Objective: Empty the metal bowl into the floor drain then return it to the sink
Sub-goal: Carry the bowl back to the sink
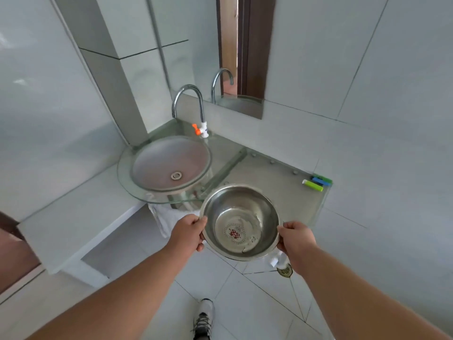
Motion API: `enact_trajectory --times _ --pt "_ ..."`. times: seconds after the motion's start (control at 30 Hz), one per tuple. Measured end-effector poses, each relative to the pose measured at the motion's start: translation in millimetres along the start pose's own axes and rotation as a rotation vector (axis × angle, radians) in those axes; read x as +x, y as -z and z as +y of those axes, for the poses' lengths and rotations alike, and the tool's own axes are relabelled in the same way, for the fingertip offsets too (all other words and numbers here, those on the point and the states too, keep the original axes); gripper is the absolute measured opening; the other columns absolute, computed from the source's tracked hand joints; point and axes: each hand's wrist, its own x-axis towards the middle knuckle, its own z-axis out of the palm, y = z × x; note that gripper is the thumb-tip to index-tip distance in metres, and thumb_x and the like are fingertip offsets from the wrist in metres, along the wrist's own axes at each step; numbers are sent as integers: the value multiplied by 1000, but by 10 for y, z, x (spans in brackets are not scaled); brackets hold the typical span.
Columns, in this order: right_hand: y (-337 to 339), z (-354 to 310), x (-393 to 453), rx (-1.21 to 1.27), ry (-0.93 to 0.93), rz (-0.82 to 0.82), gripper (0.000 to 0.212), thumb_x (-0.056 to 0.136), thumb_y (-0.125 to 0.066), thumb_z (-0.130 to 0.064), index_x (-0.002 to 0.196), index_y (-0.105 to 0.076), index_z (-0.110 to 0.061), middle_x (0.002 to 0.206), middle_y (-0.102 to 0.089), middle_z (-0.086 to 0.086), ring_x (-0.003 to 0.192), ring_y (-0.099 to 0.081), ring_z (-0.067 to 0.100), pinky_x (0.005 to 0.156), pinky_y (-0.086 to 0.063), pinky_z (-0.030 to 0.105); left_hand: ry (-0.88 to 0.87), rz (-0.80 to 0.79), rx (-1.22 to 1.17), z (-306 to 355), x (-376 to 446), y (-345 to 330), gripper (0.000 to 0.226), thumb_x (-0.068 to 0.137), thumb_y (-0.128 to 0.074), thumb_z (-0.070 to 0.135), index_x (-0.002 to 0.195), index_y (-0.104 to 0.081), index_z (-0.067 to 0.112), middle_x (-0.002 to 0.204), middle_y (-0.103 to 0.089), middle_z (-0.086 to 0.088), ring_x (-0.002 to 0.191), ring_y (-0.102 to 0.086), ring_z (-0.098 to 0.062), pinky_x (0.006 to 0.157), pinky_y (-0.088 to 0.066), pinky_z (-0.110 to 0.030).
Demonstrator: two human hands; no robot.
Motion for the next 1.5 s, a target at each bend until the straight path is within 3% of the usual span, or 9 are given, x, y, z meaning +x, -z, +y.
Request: enact_trajectory --times 0.5,0.63,0.73,0.83,0.9,1.07,1.2,1.33,1.5 --pt "-2800 -1635 1507 -44 62 -55 3 94 -66 -6 94 -67 -3 90 -75 19 69 -74 27 76 -68 46 7 135 103 678 2825 1645 40 109 -60 39 80 -51 13 64 -50 -7 50 -49 -20 45 -46 -29" --pt "-3410 -1878 1893 -133 64 -46 9 90 -71 -6 84 -67 -11 76 -74 13 53 -71 21 52 -63 33 27 190 201 705 3368 1956 41 111 -55 41 81 -49 14 71 -53 -11 57 -51 -26 48 -50 -31" --pt "-3831 -1950 2145 -209 24 -91 10 78 -70 -4 79 -70 -14 56 -74 8 56 -77 28 60 -68 45 89 224 276 624 3753 2139 39 112 -50 41 85 -47 13 75 -58 -13 55 -56 -28 59 -54 -39" --pt "-4166 -1931 2391 -227 -32 -139 24 66 -65 1 86 -69 -12 68 -76 13 59 -77 31 59 -67 52 164 248 348 478 4119 2272 35 113 -48 38 89 -52 13 82 -65 -15 57 -61 -26 54 -56 -36" --pt "-4338 -1887 2549 -255 -46 -149 26 68 -64 4 89 -68 -12 78 -76 18 62 -78 35 59 -67 54 209 240 368 386 4331 2323 31 113 -49 34 94 -57 12 92 -68 -16 63 -64 -25 51 -58 -34" --pt "-4630 -1791 2954 -369 -64 -160 18 77 -67 4 82 -63 -13 84 -77 21 73 -79 37 68 -68 53 251 220 421 236 4750 2308 27 114 -48 26 104 -62 6 100 -72 -18 66 -72 -27 77 -70 -53" --pt "-4763 -1727 3107 -431 -74 -156 15 79 -66 5 88 -67 -7 75 -78 19 74 -80 37 74 -67 52 286 196 480 156 4952 2270 26 114 -46 20 115 -65 2 109 -76 -22 76 -80 -34 58 -67 -40" --pt "-4815 -1684 3154 -400 -116 -223 23 89 -66 0 112 -67 0 101 -71 19 95 -77 35 75 -68 45 315 184 505 89 5035 2250 23 112 -50 13 118 -65 -3 110 -74 -27 71 -78 -37 59 -68 -43" --pt "-4859 -1588 3198 -435 -137 -189 18 83 -68 4 80 -61 -12 82 -71 12 88 -78 38 77 -68 50 331 139 529 18 5103 2259 20 111 -55 13 119 -65 -3 106 -75 -27 88 -80 -46 83 -68 -57"
